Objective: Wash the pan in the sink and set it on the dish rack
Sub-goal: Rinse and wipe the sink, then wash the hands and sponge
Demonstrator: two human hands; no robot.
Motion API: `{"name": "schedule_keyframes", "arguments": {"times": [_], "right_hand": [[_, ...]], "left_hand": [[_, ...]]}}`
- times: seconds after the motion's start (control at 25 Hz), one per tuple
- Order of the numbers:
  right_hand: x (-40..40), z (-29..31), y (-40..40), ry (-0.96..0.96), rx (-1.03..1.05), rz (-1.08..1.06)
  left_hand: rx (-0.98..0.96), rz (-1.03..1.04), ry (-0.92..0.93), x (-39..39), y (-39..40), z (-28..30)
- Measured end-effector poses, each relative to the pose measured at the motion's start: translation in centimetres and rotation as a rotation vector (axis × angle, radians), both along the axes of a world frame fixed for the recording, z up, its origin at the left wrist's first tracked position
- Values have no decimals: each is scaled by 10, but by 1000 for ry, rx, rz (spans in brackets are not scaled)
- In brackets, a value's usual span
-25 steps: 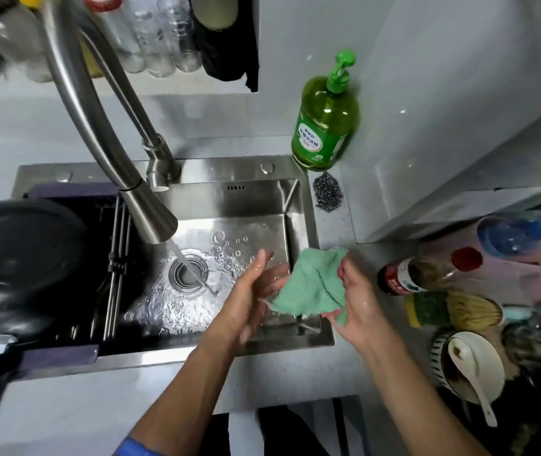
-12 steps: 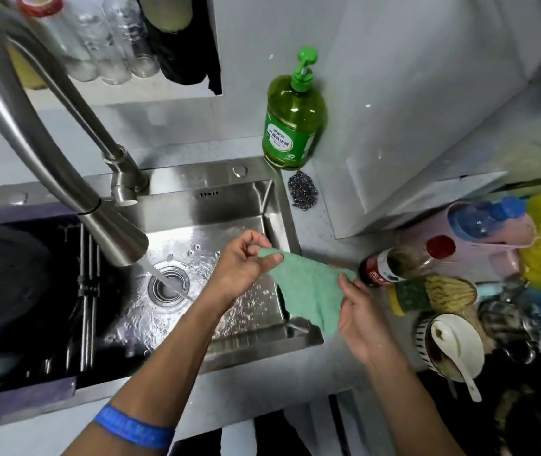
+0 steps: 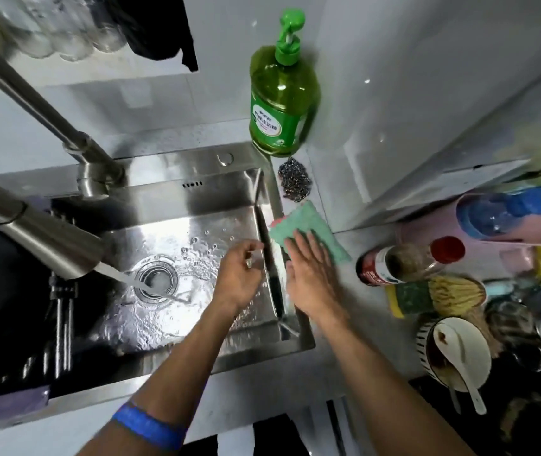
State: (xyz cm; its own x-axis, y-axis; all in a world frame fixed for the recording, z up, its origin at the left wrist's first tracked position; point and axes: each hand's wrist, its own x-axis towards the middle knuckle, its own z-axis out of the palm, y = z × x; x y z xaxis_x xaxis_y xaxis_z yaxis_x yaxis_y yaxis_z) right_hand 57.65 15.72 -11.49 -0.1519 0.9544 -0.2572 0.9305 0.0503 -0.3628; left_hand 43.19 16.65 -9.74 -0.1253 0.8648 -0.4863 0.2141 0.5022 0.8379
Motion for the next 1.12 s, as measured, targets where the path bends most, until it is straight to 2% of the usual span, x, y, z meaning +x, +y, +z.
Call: {"name": "schedule_keyframes", "arguments": {"times": [0.12, 0.16, 0.24, 0.28, 0.36, 0.4, 0.44, 0.52, 0.64, 0.76, 0.92, 1.04, 1.12], "right_hand": [[-7, -3, 52, -194, -332, 31], [-12, 1, 60, -218, -376, -4], [-30, 22, 60, -133, -263, -41], [-46, 38, 53, 29, -173, -34], [-99, 86, 35, 524, -169, 56], [-127, 115, 27, 689, -186, 140], [-157, 141, 22, 733, -152, 229], [-204, 176, 19, 673, -70, 298], [-233, 196, 30, 460, 24, 216], [-240, 178, 28, 340, -68, 187], [-261, 153, 16, 438, -253, 135], [-286, 135, 19, 556, -312, 75], [-298, 124, 30, 606, -288, 34]], "left_hand": [[-26, -7, 85, -27, -43, -16], [-40, 5, 103, -40, -56, -19], [-61, 27, 146, -65, -81, -19], [-66, 44, 167, -79, -93, -16], [-91, 126, 212, -115, -119, -9], [-107, 156, 238, -130, -131, -5], [-119, 174, 263, -144, -144, 2], [-127, 202, 289, -168, -168, 11], [-156, 191, 344, -199, -192, 11], [-149, 62, 479, -231, -209, 9], [-124, -128, 811, -267, -235, 7], [-84, -228, 817, -287, -244, 1], [-129, -283, 822, -291, -243, -2]]}}
